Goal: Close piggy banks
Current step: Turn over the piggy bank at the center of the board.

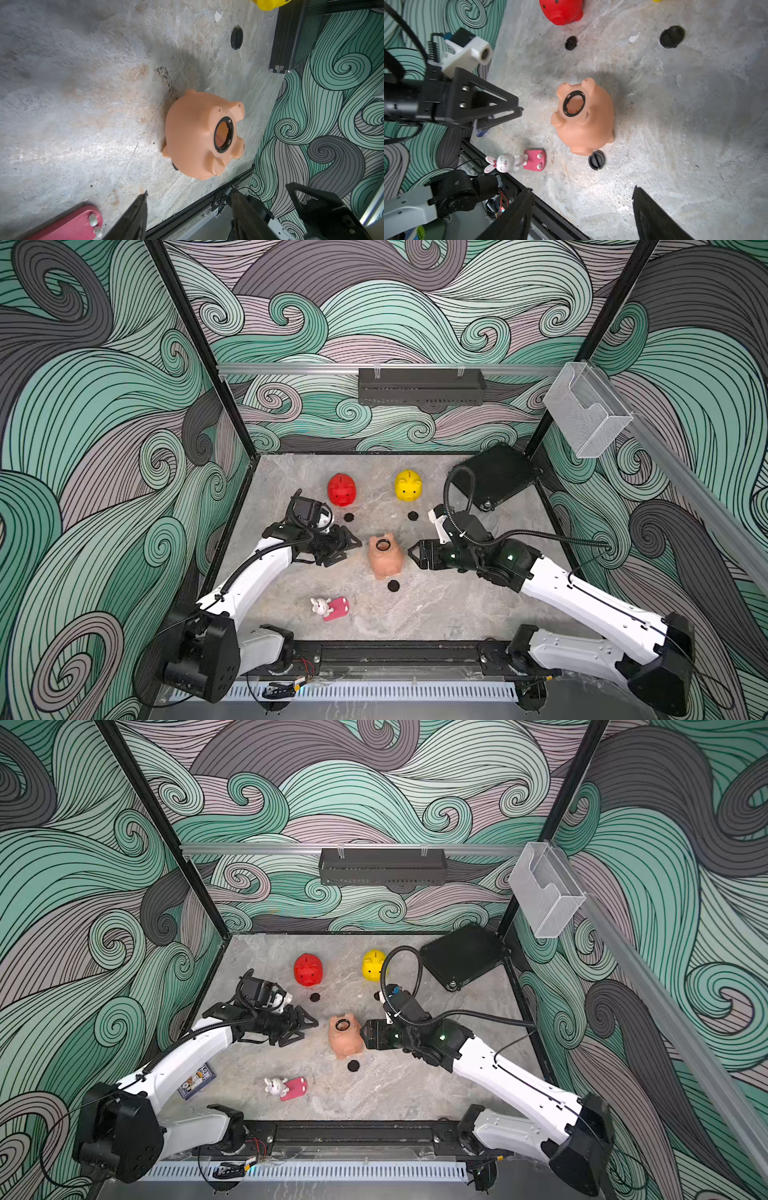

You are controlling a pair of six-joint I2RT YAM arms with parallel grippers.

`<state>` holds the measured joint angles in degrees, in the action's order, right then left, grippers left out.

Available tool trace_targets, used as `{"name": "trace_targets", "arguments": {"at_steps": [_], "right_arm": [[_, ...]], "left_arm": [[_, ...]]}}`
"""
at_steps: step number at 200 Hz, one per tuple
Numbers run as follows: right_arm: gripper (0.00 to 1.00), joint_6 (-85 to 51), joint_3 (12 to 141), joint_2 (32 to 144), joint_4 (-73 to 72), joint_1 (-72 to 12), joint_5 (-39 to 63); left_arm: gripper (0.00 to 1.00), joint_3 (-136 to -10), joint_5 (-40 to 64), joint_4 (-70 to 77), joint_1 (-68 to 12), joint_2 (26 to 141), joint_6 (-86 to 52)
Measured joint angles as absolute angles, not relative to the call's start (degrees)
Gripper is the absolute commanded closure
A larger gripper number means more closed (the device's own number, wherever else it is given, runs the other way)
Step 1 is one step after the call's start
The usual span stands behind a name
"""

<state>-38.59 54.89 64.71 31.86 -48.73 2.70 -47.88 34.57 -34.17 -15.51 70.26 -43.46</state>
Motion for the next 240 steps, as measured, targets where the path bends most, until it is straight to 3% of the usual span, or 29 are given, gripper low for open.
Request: {"name": "trace_targets", "arguments": {"at_steps": [41, 138, 240], "right_arm": [[0.25, -37.98, 57.84, 71.22, 33.67, -47.57, 1.65], [0.25, -32.95, 78.08, 95.81, 33.19, -42.76, 4.99], [0.26, -33.12, 85.36, 105.91, 33.21, -42.5, 8.69]], "left_arm": [[0.33, -47.9, 37.54, -36.05, -16.19, 70.19, -40.97], [0.31, -47.99, 40.95, -33.52, -19.92, 74.19, -37.58], [0.26, -50.92, 40.49, -35.64, -22.85, 78.04, -31.07]]}}
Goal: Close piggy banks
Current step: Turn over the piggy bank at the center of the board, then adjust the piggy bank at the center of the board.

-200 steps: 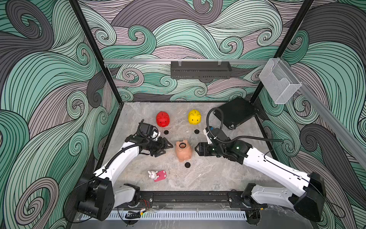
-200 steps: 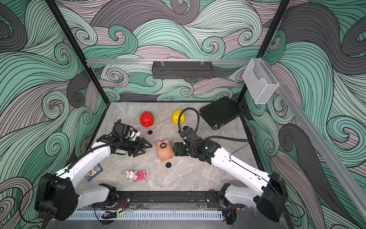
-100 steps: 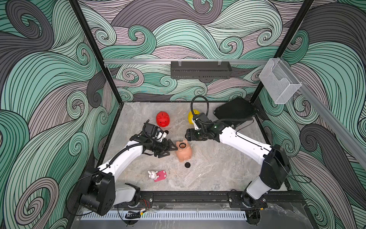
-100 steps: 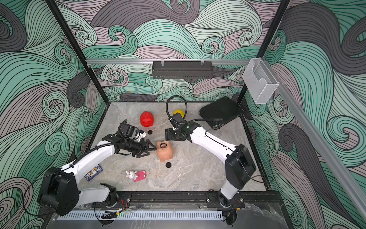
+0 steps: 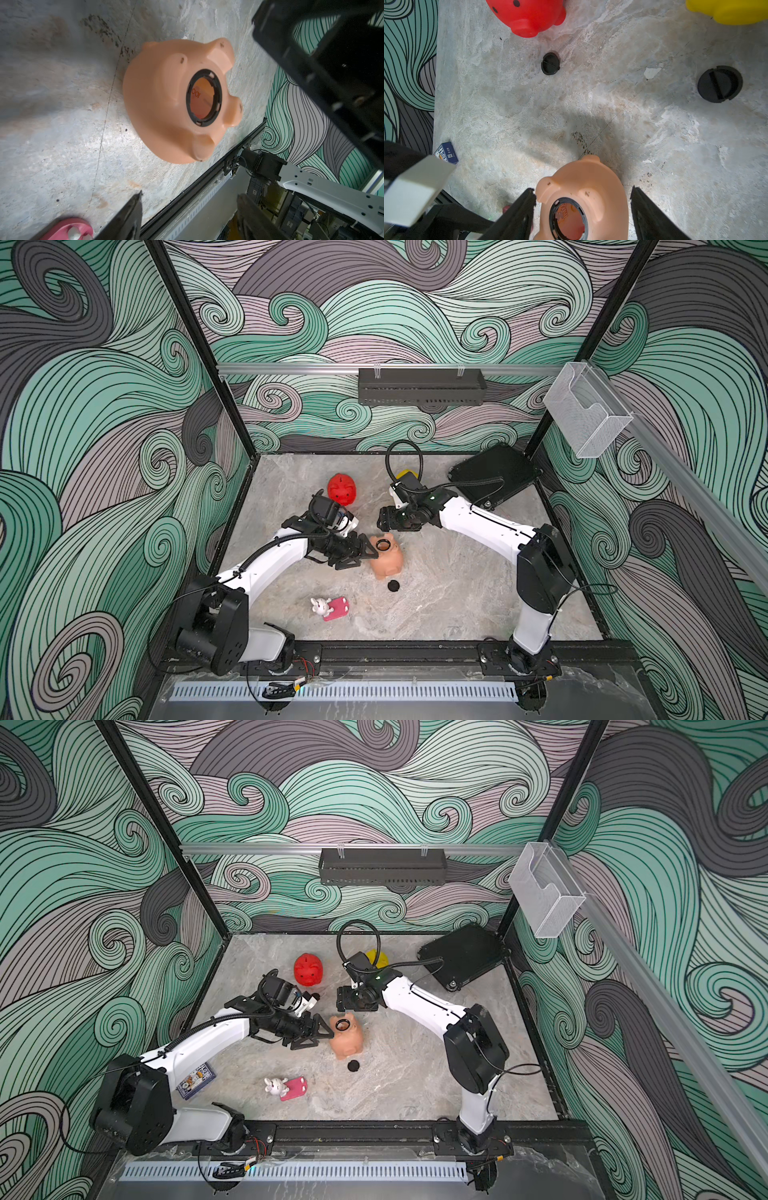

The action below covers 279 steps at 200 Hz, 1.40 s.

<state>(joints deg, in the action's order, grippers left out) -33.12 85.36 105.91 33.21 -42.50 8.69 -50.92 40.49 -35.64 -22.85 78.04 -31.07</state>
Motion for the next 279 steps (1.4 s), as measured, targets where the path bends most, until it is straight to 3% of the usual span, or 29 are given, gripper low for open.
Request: {"name": "trace_targets", "arguments": {"at_steps": [21, 53, 158, 279], "right_arm": [[0.26, -33.19, 85.58, 106.74, 33.21, -42.46, 9.08], [0.26, -33.39, 85.58, 106.89, 33.26, -42.26, 9.23], [0.26, -34.92, 86.59, 109.75, 33.21, -41.76, 10.33], [0.27, -36.03, 86.59, 109.95, 33.23, -41.5, 10.52]], "left_arm": [[0.21, -50.92, 39.22, -36.05, -24.4, 78.19, -30.81], [0.02, -50.92, 37.01, -35.77, -27.46, 78.19, -31.38], [0.01, -51.03, 25.32, -31.2, -38.09, 82.02, -36.73], [0.02, -51.66, 19.31, -28.36, -38.83, 86.52, -37.95]]}}
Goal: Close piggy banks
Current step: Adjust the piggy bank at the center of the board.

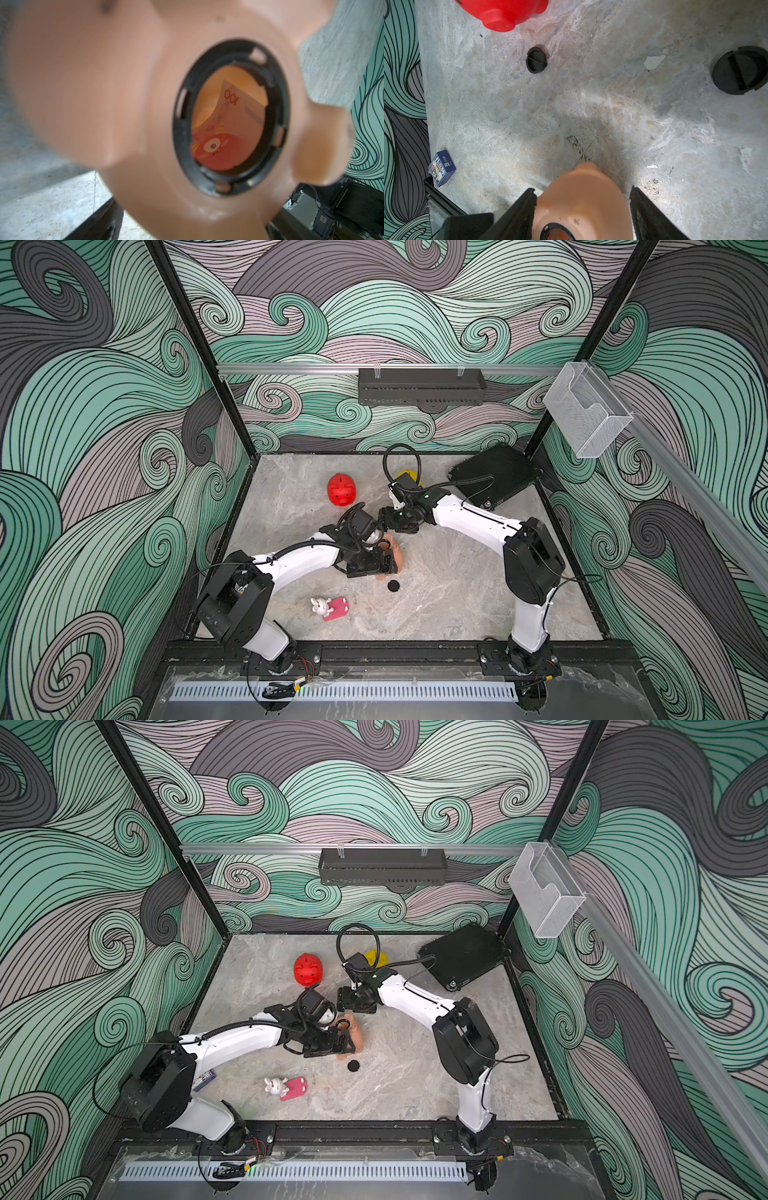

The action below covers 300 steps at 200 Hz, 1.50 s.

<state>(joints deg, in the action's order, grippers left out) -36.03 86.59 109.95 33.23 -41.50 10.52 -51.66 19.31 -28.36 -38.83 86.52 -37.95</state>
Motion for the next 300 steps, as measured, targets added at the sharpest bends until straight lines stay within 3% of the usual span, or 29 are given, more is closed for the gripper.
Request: {"name": "trace_targets", "arguments": {"at_steps": [187, 300], "right_arm": [[0.27, -35.31, 86.08, 109.84, 33.3, -40.4, 10.52], [0.27, -33.17, 91.11, 110.17, 32.56, -40.27, 13.87]], "left_arm": [[0.02, -52.03, 9.41, -37.82, -37.71, 84.47, -31.66], [0.02, -51.07, 13.5, -38.09, -35.64, 77.52, -30.61]]}}
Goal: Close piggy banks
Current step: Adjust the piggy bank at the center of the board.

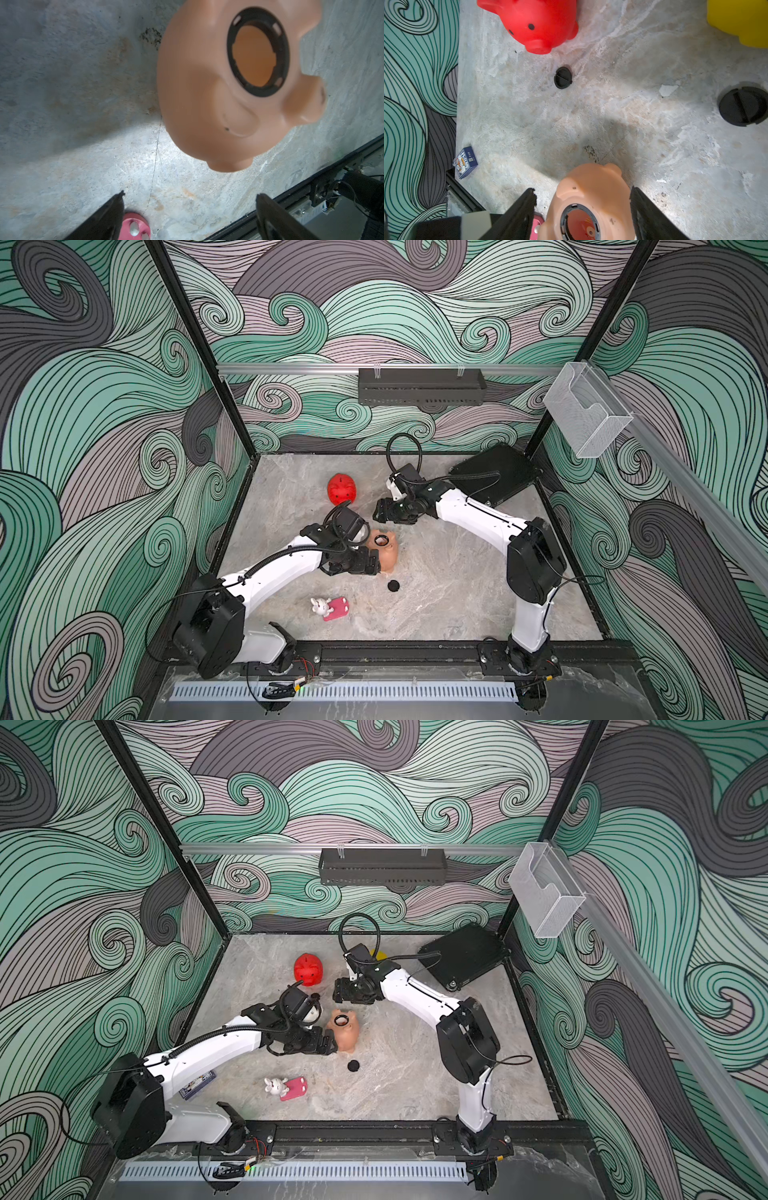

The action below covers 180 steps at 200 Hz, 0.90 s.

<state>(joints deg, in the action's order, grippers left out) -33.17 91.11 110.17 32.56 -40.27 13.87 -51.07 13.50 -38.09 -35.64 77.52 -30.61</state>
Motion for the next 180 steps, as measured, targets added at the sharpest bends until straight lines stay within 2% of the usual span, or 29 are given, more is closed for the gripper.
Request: {"name": "trace_targets", "arguments": {"at_steps": [62, 180], "right_arm": [[0.27, -32.88, 92.49, 116.42, 31.97, -40.38, 15.9], [0.27, -29.1, 92.86, 116.75, 32.45, -40.93, 15.9]], "left_arm": [[0.02, -50.3, 16.03, -33.71, -35.64, 81.03, -31.7], [0.02, -50.33, 15.35, -32.49, -35.66, 84.66, -31.66]]}}
